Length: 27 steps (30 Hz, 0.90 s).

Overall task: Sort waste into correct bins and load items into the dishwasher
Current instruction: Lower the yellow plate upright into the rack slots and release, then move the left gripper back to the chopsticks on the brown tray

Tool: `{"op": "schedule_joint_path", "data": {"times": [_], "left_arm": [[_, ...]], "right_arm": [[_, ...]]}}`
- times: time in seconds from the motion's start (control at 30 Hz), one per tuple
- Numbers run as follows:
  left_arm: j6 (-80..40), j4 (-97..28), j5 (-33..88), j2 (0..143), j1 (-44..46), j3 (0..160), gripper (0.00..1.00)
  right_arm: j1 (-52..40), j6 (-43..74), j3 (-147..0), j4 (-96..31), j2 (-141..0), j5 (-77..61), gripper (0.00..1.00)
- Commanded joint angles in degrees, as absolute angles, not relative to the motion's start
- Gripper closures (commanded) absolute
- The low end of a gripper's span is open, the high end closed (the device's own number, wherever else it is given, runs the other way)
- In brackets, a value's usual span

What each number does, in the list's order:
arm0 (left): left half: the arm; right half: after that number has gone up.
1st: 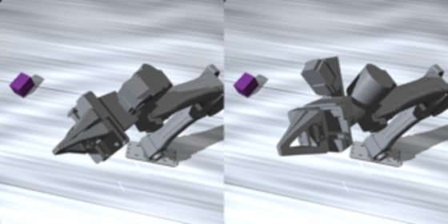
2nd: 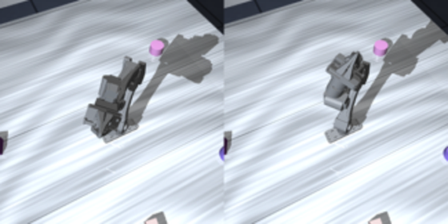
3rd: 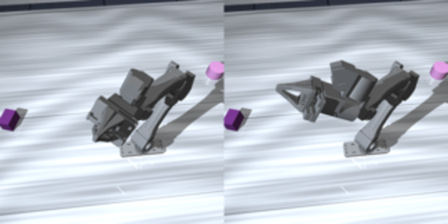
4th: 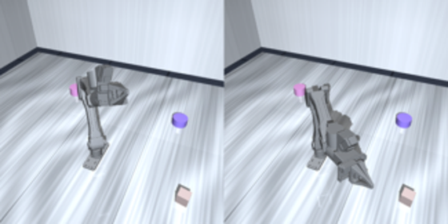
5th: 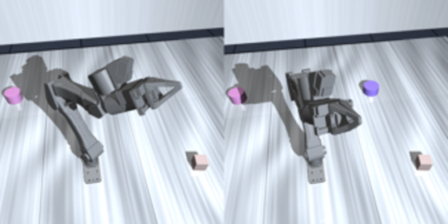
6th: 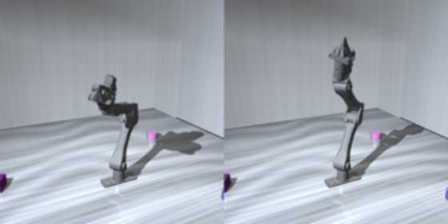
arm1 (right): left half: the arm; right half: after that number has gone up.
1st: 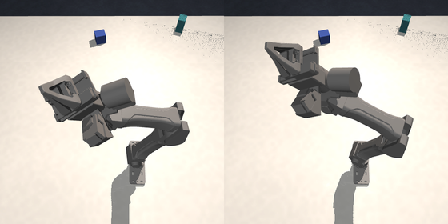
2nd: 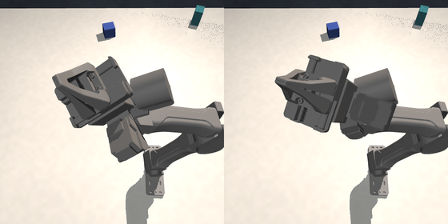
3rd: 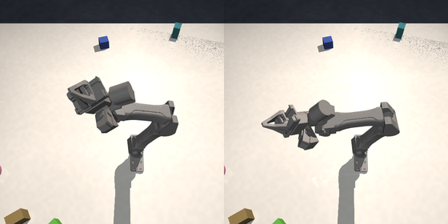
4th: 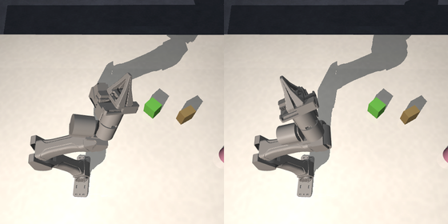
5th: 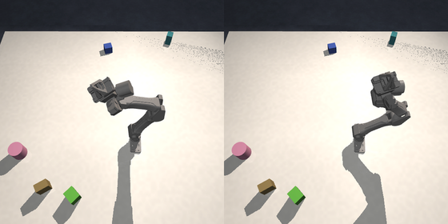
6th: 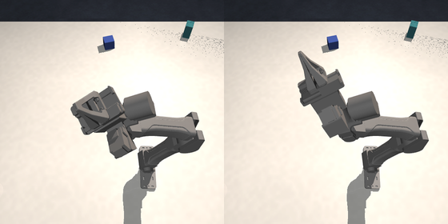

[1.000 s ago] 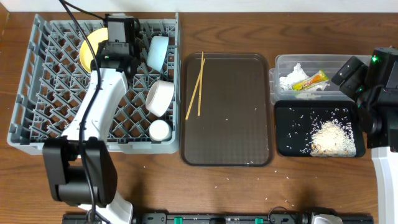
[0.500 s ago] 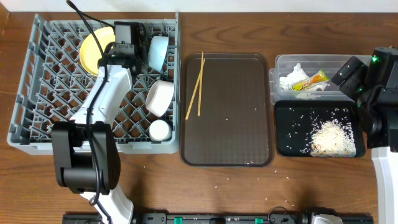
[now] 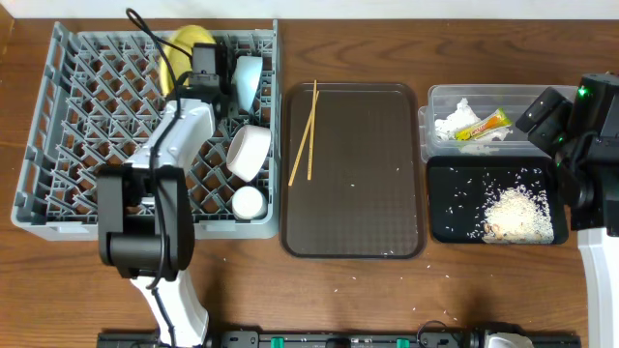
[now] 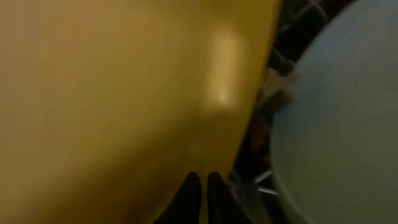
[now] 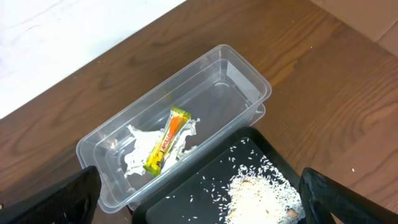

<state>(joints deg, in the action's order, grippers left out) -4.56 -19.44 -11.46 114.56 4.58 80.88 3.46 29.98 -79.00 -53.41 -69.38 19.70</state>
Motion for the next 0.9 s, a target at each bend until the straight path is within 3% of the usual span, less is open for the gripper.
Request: {"op": "schedule_joint_path", "data": {"times": [0.0, 0.53, 0.87], "left_arm": [[-5.04, -20.4, -12.64, 115.83, 3.6, 80.79, 0.92], [-5.04, -20.27, -13.06, 105.21, 4.21, 81.12, 0.92], [-5.04, -21.56, -12.78, 97.54, 10.13, 81.12, 0.92]], "right_arm": [[3.68, 30.83, -78.85, -53.63, -69.52, 20.05, 0.01], [3.68, 30.83, -78.85, -53.63, -69.52, 20.05, 0.01], [3.68, 30.83, -78.85, -53.63, -69.52, 20.05, 0.01]]}}
